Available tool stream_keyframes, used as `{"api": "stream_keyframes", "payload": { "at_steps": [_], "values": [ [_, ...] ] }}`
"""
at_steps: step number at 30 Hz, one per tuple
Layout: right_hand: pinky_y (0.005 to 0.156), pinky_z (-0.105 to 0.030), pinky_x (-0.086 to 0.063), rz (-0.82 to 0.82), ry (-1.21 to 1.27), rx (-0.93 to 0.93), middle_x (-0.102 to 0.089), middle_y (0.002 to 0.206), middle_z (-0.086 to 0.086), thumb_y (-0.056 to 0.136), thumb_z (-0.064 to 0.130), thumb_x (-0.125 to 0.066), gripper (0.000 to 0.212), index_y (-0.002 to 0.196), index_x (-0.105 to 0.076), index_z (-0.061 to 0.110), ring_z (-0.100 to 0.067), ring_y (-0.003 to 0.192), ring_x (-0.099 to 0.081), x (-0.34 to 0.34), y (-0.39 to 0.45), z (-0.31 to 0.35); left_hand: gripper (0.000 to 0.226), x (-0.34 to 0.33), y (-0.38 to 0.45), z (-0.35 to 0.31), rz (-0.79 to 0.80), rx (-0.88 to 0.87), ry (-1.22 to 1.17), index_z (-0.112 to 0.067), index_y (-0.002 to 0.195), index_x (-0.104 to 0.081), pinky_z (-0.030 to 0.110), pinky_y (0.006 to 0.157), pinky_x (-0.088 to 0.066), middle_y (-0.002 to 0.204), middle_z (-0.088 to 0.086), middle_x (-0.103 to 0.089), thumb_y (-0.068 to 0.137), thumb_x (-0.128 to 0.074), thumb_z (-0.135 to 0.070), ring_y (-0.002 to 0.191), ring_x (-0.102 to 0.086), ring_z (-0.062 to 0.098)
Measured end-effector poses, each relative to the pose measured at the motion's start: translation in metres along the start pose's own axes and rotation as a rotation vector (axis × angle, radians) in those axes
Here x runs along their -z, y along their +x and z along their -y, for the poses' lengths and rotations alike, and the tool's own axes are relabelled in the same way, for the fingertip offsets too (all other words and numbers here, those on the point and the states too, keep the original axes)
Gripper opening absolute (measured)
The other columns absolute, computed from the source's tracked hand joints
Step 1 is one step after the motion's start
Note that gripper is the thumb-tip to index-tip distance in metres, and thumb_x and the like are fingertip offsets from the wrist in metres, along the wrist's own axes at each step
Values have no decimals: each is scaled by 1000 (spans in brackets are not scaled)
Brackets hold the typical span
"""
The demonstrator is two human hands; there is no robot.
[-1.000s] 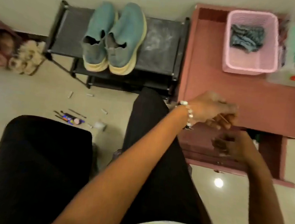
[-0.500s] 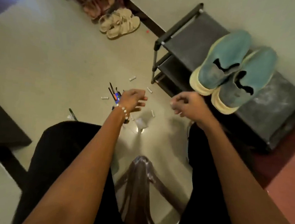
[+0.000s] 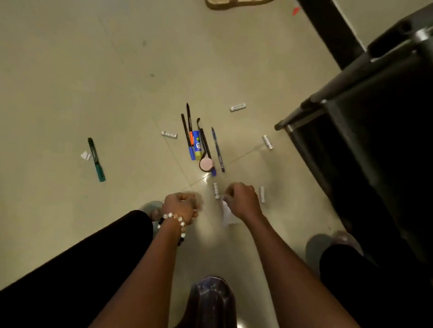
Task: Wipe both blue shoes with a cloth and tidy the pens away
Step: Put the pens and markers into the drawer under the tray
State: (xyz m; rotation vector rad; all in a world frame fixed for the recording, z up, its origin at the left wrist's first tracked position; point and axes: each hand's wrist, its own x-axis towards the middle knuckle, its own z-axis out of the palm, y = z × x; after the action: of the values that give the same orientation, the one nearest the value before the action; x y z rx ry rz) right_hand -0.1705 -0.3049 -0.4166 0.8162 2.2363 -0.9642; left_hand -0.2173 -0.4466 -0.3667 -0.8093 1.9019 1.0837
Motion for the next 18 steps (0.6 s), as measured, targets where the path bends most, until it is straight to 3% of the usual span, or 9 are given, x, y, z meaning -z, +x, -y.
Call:
{"api": "stream_keyframes", "payload": {
  "at_steps": [5,11,13,15,18],
  "values": [
    [71,-30,-39,-341,-137,21,-62,106,-16,92,5,-48,18,105,-59,1,-31,101,-56,-22,61,38,16,-19,49,-20,-61,8,-141,-16,82,-60,26,57,-50,75,4,-67,96,-52,-14,60,-62,17],
    [80,-32,-44,-323,-268,25,-58,113,-18,91,1,-49,20,110,-55,0,-31,105,-55,-24,98,28,13,-31,71,-39,-78,-53,-111,-19,86,-63,33,73,-58,79,3,-70,90,-56,-9,61,-66,14],
    [71,-30,-41,-322,-165,-8,-63,104,-18,87,5,-54,17,101,-60,-1,-34,99,-58,-17,97,26,13,-28,73,-43,-86,-64,-104,-21,81,-63,35,78,-58,86,6,-72,90,-58,-14,67,-68,17],
    [62,-22,-35,-380,116,-86,-65,88,-13,81,11,-63,13,90,-64,1,-29,88,-60,-7,83,32,9,-21,75,-48,-83,-108,-86,-23,81,-65,41,86,-56,94,7,-72,89,-63,-27,85,-69,23],
    [58,-14,-43,-283,496,67,-64,70,0,76,11,-71,6,81,-67,10,-11,67,-59,8,48,54,36,-12,72,-69,63,-149,-159,-15,110,-66,40,91,-53,106,6,-69,88,-65,-43,98,-65,22]
  ]
}}
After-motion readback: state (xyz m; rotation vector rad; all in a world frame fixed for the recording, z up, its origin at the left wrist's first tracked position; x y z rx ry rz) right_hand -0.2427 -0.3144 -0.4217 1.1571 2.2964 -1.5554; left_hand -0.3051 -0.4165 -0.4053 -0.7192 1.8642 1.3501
